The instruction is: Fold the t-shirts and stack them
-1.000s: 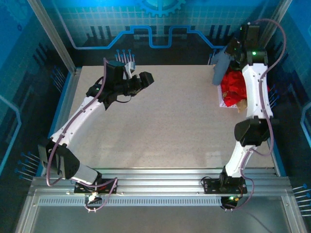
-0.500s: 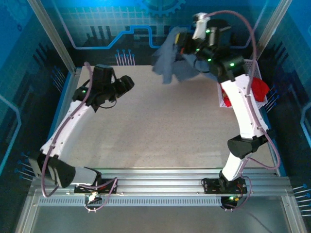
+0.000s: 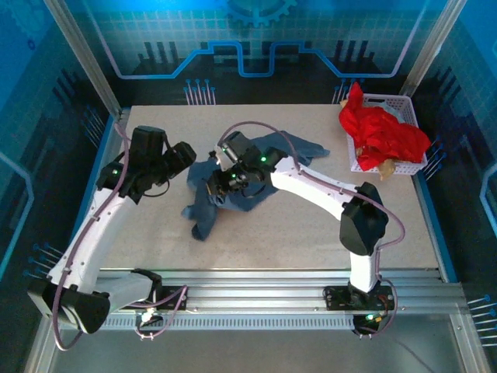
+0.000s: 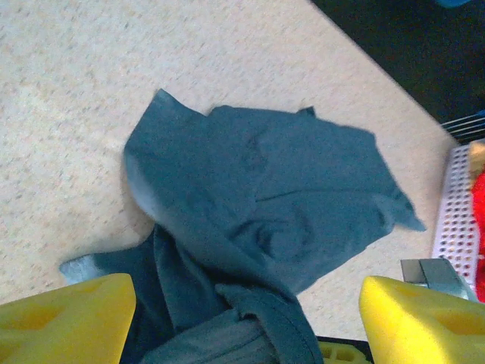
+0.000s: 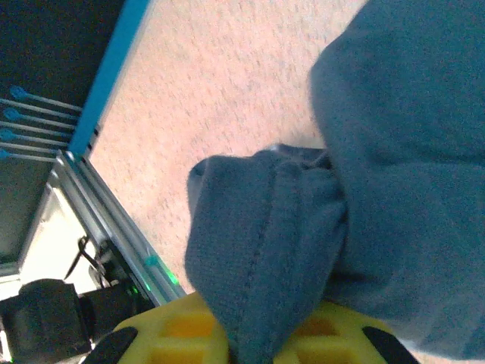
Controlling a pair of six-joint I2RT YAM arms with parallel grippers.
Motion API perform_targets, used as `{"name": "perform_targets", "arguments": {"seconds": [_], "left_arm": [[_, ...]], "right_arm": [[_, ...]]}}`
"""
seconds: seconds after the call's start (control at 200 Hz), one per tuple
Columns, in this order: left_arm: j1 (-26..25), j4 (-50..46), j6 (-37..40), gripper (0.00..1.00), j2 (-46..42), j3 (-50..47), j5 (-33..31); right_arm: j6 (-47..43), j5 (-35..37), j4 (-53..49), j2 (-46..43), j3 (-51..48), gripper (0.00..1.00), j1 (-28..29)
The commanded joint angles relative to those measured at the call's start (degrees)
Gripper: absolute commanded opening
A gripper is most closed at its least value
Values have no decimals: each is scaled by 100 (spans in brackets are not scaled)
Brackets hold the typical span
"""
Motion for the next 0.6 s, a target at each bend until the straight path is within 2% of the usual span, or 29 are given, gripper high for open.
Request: {"name": "perform_targets", "arguments": {"seconds": [0.0,0.125,0.205,0.28,0.36,0.465,0.595], "left_arm": [[60,-382,-16,79,35,-266,255],[77,-388,-250,78,138,-687,586],[69,-213,-373,74,301,-893,1004],[44,-52,-513,71,508,-1096,1355],[16,-72,-591,71,756,-1255,1439],[75,-278,-591,76,1076,-1387,1182],[174,94,-725,77,1516,-1538,1478]], "right_arm": [[-102,-97,141,-587,-395,20,-413],[-443,-48,-112,-1381,-1325,34,-800],[-603,-91,-256,-1873,-1960,46,-1041],[-547,81,-268,-2390,-2572,47,-1369],[-359,204,-176,-2752,-3033,50,-1868],[-310,892,-341,-2525,-2899,55,-2125],[56,1341,-316,-1592,-2424,59,-2419]]}}
